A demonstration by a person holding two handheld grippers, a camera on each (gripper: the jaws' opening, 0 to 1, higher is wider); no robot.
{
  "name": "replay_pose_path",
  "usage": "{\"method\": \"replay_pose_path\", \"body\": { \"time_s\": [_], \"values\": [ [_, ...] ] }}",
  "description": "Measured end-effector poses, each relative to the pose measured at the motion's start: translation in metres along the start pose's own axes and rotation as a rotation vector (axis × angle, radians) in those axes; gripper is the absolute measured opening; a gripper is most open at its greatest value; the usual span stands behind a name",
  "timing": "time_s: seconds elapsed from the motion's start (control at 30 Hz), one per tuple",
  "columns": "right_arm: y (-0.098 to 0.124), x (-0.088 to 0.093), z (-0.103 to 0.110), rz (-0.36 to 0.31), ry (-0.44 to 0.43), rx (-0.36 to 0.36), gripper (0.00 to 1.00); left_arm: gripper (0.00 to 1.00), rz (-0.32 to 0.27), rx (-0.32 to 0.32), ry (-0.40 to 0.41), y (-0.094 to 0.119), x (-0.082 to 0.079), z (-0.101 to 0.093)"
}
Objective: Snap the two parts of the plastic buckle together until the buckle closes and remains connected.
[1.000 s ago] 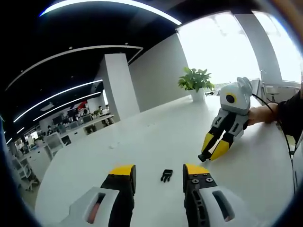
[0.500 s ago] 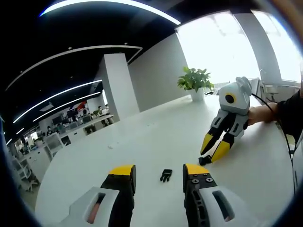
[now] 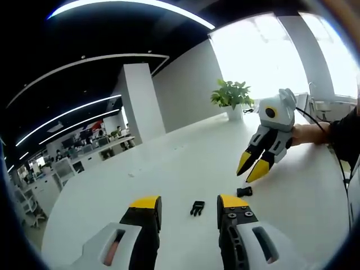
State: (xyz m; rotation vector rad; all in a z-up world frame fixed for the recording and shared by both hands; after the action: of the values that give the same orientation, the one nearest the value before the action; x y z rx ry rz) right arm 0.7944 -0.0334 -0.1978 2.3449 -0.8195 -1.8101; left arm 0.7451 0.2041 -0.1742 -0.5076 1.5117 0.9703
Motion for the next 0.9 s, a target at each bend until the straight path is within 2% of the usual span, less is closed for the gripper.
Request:
{"method": "replay_pose_path", "body": {
  "time_s": [0.2, 0.67, 0.8, 0.9],
  "values": [
    [-0.002, 0.005, 0.001, 0.041, 0.017, -0.004, 0.14, 0.40, 0.008, 0.002, -0.001, -0.001, 0.001, -0.001],
    [-0.004, 0.001, 0.007, 0.039, 0.036, -0.018, 0.14, 0.40, 0.023, 0.010, -0.004, -0.004, 0.004, -0.003],
    [0.000, -0.001, 0.004, 0.026, 0.035, -0.001, 0.14, 0.40, 0.031, 0.033, -0.001, -0.010, 0.007, -0.006],
    [0.005, -0.002, -0.003, 0.013, 0.017, 0.022, 0.14, 0.40, 0.037, 0.073, 0.009, -0.016, 0.008, -0.009]
  ]
}}
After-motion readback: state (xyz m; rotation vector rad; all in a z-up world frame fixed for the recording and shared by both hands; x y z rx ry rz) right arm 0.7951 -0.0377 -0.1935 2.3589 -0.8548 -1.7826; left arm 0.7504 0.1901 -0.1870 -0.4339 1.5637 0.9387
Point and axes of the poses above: the point that each gripper's makers call its tool centre point, and the gripper's own axes: y roughly backward along the fingers, z roughly to its left, x roughly out of its underside, the point moved 9 cm from there along y, roughly backward along the fingers, and after that the axes turned 8 degrees about y, right-handed, at the moved point
